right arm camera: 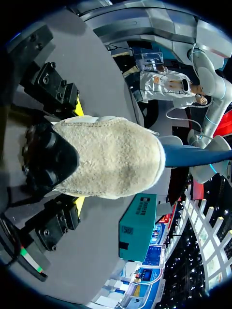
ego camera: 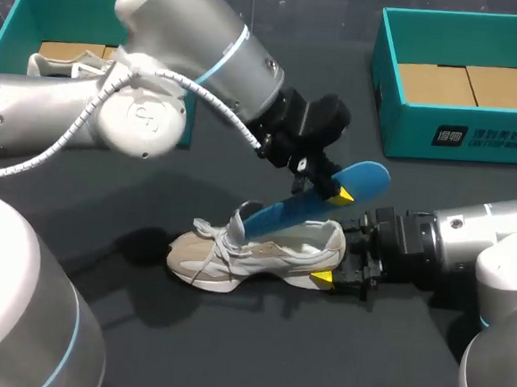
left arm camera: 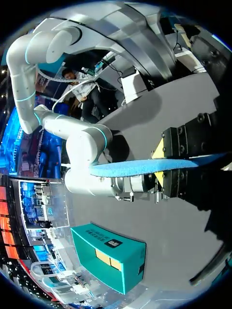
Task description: Take the shoe out of the shoebox, open the shoe tongue, remove and reinsert the insole, then place the shoe into the shoebox
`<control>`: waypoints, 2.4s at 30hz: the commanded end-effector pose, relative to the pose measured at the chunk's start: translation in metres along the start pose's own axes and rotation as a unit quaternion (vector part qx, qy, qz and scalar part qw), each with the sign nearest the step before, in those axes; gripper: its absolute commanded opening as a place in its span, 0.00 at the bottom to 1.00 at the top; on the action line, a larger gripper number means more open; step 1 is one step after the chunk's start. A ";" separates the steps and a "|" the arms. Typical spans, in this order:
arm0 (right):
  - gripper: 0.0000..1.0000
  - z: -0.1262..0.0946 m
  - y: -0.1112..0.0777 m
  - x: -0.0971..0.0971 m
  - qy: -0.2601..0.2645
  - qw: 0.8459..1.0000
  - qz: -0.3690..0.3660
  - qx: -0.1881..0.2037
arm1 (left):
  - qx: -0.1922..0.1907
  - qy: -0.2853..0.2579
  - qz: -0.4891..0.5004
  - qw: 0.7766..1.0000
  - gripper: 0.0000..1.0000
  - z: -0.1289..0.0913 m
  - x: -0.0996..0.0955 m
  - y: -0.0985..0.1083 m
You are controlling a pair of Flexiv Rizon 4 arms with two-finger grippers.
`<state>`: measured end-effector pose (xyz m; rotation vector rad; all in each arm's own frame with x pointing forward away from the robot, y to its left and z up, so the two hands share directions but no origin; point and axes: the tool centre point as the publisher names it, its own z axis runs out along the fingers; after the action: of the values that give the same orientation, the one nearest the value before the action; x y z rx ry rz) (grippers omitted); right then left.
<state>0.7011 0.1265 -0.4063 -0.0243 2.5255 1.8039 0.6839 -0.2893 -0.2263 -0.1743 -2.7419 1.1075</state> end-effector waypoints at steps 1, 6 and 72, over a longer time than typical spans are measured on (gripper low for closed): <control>0.00 0.000 0.001 0.002 -0.001 1.000 0.000 0.002 | -0.006 0.008 0.000 1.000 0.00 -0.013 -0.001 -0.001; 0.00 0.000 0.001 0.002 -0.001 1.000 0.000 0.002 | -0.006 0.008 0.000 1.000 0.00 -0.013 -0.001 -0.001; 0.00 0.000 0.001 0.002 -0.001 1.000 0.000 0.002 | 0.371 0.014 -0.151 0.916 0.00 -0.168 0.141 -0.063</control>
<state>0.7011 0.1265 -0.4063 -0.0242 2.5256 1.8039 0.5979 -0.2194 -0.0454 0.2894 -2.0363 1.8512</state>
